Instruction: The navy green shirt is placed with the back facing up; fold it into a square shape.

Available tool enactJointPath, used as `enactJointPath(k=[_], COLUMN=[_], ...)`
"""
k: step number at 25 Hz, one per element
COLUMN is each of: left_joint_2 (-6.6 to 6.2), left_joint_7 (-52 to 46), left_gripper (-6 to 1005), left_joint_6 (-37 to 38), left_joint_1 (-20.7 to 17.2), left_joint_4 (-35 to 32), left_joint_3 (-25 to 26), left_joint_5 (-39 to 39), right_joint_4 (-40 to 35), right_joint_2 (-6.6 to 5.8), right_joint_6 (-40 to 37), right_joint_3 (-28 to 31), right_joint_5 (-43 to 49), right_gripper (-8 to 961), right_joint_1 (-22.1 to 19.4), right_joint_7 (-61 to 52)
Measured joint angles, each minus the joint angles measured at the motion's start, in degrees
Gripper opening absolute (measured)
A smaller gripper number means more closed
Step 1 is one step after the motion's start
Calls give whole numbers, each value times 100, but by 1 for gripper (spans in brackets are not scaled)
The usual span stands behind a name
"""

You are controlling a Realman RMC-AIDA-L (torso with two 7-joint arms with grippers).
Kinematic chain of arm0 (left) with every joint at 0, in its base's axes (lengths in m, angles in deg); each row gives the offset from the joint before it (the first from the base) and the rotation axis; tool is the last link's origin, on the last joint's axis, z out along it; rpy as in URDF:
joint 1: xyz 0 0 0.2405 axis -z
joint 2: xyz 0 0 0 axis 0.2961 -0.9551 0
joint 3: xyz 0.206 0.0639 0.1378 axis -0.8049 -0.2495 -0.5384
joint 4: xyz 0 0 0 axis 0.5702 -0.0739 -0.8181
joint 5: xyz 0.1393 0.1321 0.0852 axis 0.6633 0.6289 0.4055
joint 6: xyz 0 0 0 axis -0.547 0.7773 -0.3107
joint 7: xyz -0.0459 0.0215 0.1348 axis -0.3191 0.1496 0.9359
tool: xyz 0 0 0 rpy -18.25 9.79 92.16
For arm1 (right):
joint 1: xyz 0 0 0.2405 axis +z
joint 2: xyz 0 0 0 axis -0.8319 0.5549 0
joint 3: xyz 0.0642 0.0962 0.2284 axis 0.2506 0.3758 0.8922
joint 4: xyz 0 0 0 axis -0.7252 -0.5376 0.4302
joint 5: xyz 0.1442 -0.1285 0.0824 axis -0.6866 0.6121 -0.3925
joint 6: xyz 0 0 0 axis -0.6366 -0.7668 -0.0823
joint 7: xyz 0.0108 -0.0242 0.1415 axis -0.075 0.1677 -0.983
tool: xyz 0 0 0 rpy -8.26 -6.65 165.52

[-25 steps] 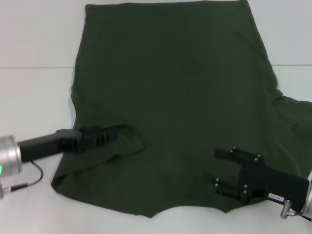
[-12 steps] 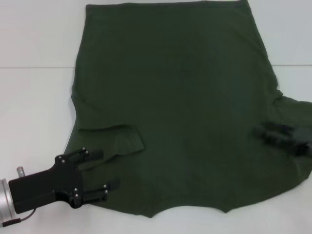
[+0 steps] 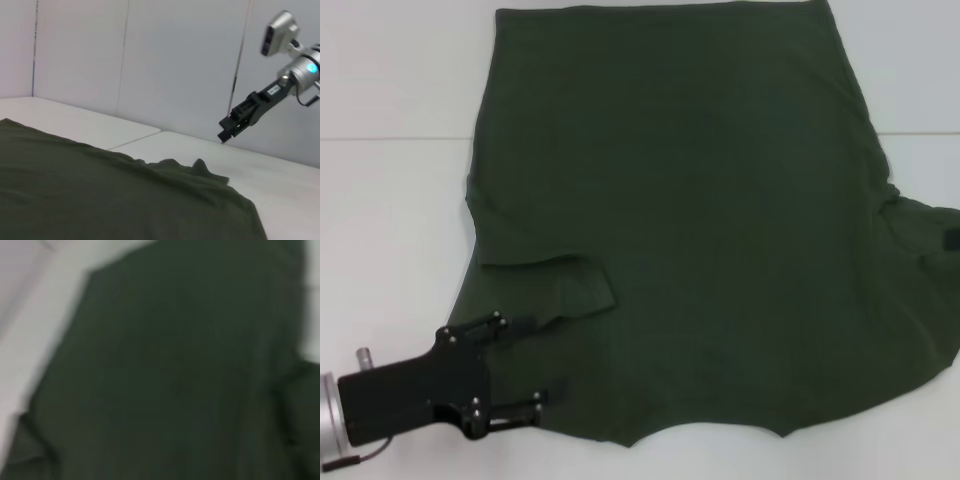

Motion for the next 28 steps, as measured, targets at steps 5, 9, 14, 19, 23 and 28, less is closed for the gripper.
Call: enactJointPath(k=[5,9,14,19,23,28], left_joint_2=[-2,-4,10,2,3,3], left_joint_7=[2,-8,10,20,22,22], left_gripper=[868,867,867,868,868,868], left_joint_6=[127,198,227,205,177,168], left_joint_1=[17,24,21,25,25,22], left_joint_4=[-4,22,51,88,105,110], left_joint_3=[-32,-49,-40,-18,-13,-6], left_joint_5=[155,273,278,270,266,244], right_joint_4=[-197,-204,22,582,1378,1835], right_joint_2=[-55,-8,12,6,-142,-251], right_joint_6=[115,359,773,1283,1651,1965], right_joint_3=[88,17,-169,-474,-508,-523], right_joint_5=[1683,2384,2510,2477,2326,2022], right_gripper=[774,774,775,773,766,757], right_joint_1=[532,747,833,910,1057,1108], right_joint_7=[-530,-670,-623,-583,-496,-355])
